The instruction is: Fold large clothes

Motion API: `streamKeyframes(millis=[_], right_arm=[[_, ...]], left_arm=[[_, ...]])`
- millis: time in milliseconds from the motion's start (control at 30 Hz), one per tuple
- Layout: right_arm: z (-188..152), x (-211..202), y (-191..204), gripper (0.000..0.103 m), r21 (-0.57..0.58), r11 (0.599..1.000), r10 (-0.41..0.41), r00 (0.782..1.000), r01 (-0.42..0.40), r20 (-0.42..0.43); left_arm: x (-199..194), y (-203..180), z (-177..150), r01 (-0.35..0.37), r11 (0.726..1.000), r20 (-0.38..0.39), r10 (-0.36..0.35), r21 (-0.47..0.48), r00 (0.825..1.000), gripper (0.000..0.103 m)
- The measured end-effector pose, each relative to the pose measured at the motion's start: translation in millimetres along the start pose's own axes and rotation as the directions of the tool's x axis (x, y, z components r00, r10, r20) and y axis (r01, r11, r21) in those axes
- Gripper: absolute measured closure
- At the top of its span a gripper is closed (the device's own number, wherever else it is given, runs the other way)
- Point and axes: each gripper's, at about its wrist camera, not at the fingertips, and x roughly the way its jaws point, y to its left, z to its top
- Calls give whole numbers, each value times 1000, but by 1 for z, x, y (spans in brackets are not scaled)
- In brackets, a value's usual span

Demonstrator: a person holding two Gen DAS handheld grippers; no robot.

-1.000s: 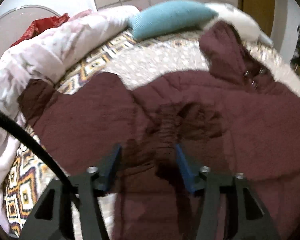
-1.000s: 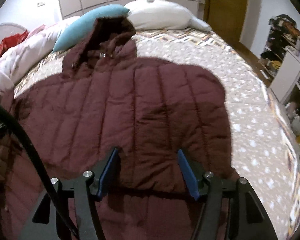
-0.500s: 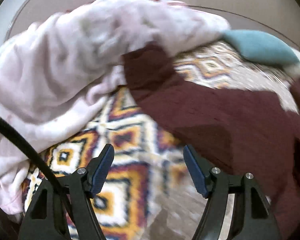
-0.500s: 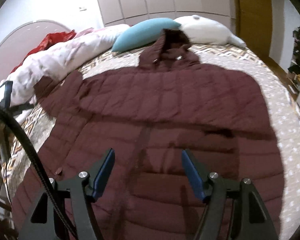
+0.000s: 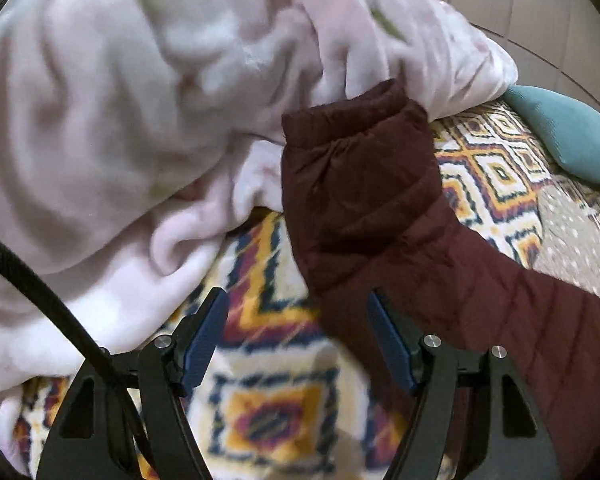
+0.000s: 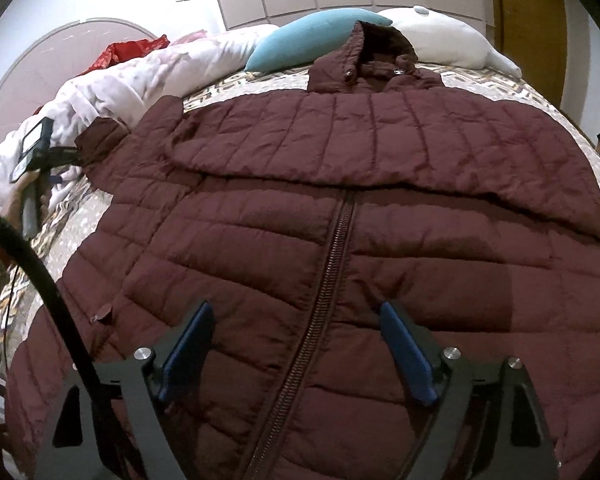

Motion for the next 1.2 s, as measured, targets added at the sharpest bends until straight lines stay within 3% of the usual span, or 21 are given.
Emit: streamKeyframes(millis=[300, 333, 367, 400, 467, 600, 733, 867, 967, 1133, 1200], right_arm=[[-1, 4, 8, 7, -38, 999, -26, 1000, 25, -3], [-1, 4, 9, 7, -39, 999, -26, 1000, 26, -4], [-1, 5, 9, 7, -39, 999, -27, 1000, 26, -4], [-1, 5, 9, 7, -39, 999, -26, 1000, 25, -4], [0, 5, 9, 6, -38, 999, -22, 1000, 22, -4], [0, 5, 7, 6, -35, 999, -17, 1000, 17, -2], [-1, 5, 6, 6, -30, 1000, -8, 1000, 8, 1], [-1, 4, 4, 6, -19, 1000, 7, 1000, -7, 5], [-1, 2, 2, 6, -6, 1000, 24, 1000, -24, 10], [-1, -11, -11, 15, 72, 996, 48, 996, -53, 69], [-1, -22, -27, 16, 157, 986, 37, 993, -55, 110]], left_arm=[[43, -14, 16, -1, 1000, -12, 1, -3, 1000, 33], [47, -15, 16, 9, 1000, -23, -9, -8, 1000, 44], [48, -15, 16, 31, 999, -30, -32, -12, 999, 66], [47, -17, 15, 45, 999, -38, -45, -15, 998, 70], [38, -26, 14, 16, 1000, -20, -15, 20, 1000, 93], [7, -43, 12, -18, 997, 31, 16, 71, 999, 95], [-50, -60, 8, 56, 993, 89, -65, 102, 994, 96], [-116, -92, -6, 166, 969, 133, -192, 185, 972, 96], [-166, -125, -26, 272, 930, 133, -311, 249, 941, 96], [-231, -188, -77, 433, 829, 89, -490, 354, 867, 96], [-246, -212, -105, 461, 791, 56, -524, 401, 850, 96]])
